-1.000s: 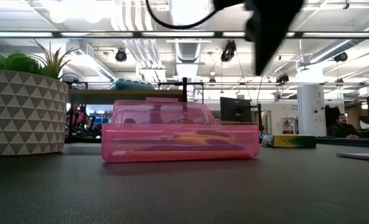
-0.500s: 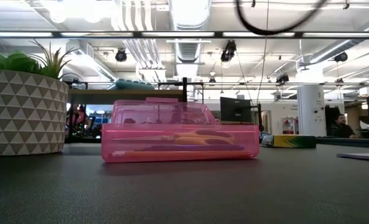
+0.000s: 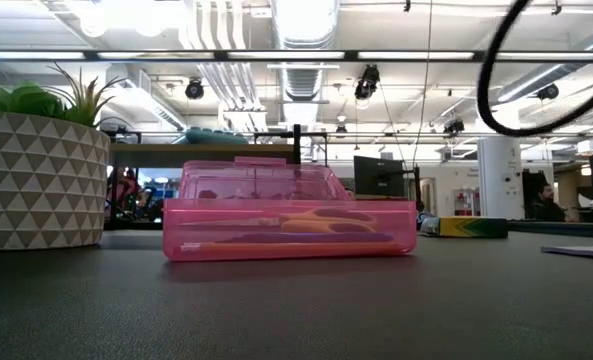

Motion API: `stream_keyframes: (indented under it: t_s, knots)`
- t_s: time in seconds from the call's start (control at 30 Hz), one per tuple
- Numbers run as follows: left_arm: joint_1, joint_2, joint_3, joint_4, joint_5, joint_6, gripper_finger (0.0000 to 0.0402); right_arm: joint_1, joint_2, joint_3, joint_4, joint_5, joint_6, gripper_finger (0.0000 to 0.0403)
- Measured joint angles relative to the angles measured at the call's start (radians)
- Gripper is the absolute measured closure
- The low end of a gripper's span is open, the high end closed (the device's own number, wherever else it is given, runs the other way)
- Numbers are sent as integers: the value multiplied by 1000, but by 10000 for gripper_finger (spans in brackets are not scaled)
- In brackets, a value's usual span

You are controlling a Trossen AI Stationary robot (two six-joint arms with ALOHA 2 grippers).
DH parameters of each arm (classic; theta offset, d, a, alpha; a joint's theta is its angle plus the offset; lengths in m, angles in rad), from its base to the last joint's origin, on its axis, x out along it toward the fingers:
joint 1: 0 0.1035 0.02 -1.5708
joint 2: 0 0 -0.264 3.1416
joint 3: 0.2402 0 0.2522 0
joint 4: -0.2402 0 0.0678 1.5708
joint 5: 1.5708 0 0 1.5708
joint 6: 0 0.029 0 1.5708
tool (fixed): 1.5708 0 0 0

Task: Pack school essentials
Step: Put the green pen into the pink box

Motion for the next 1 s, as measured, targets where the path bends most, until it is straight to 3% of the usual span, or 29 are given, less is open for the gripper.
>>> stream_keyframes:
  t_s: [0.43,0.67,1.0]
  knots:
    - [0,0,0,-1,0,-24,244,-3,-5,-83,75,-11,-18,279]
    - [0,0,0,-1,0,-23,244,-3,-4,-86,72,-14,-73,320]
    - [0,0,0,-1,0,-23,244,-4,-20,-77,73,-15,-122,346]
